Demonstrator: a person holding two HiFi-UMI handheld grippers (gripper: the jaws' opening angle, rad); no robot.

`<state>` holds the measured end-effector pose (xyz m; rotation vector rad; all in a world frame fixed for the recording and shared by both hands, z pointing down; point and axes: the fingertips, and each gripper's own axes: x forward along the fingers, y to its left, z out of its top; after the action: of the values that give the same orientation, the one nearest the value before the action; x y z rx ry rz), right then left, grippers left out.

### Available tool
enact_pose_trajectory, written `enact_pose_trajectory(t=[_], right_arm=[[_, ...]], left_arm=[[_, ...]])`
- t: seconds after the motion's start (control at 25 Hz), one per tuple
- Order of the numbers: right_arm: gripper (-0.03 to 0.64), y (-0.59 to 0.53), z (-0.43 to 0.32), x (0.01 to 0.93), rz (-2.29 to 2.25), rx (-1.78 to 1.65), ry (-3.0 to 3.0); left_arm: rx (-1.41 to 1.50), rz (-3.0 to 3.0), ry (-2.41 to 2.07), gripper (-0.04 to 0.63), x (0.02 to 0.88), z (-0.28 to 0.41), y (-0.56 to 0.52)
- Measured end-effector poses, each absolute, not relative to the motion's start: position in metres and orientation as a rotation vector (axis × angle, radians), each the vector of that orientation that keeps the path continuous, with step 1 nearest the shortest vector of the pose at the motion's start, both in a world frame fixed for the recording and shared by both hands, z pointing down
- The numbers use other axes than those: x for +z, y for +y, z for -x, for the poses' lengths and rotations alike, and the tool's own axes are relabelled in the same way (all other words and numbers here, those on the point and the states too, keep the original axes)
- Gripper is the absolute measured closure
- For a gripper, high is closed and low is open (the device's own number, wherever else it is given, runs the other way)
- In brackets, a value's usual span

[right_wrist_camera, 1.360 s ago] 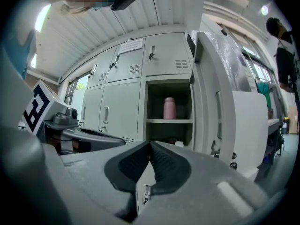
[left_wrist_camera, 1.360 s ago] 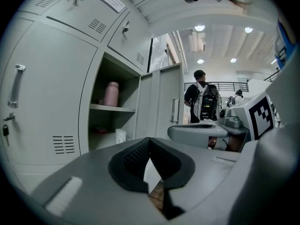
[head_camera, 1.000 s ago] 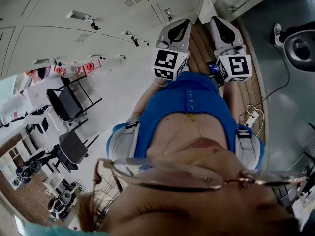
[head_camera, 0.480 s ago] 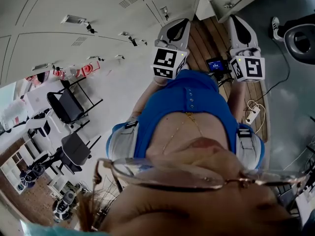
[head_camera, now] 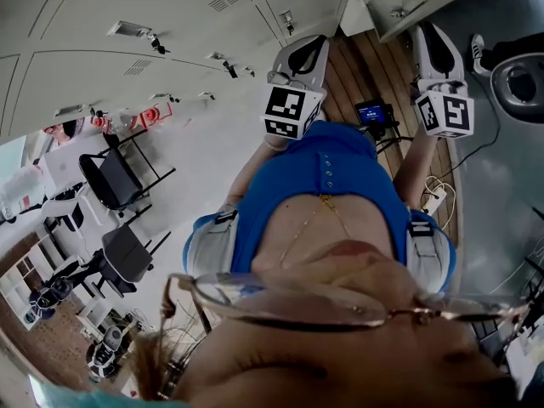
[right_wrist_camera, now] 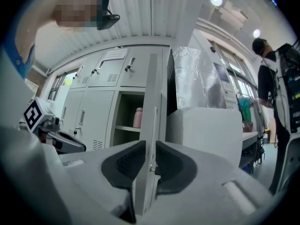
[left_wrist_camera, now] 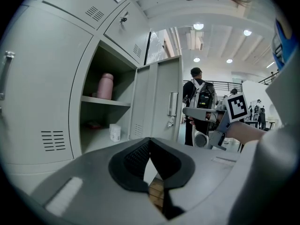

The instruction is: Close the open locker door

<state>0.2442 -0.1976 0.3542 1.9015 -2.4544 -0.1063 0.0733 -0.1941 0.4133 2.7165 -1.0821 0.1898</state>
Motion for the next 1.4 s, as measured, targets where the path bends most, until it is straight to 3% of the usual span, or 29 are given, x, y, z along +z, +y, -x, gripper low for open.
enact_pose_trajectory(t=[0.4, 0.72, 1.4], right_arm=[[0.551, -0.202, -0.222, 0.354, -1.763, -0.103, -2.549], [0.495, -0.209, -0.183, 0.352, -1.516, -0.120, -2.676], [0.483, -0.238, -0.101, 0.348, -1.198, -0.152, -2.840]], left_arm=[[0.182, -2.709, -1.101, 0.597, 0.412, -0.070, -0.195], [0.185, -2.691, -1.128, 0.597, 0.415, -0.065, -0.199], [0.180, -2.610, -1.262, 0.597, 0.422, -0.026, -0.204]])
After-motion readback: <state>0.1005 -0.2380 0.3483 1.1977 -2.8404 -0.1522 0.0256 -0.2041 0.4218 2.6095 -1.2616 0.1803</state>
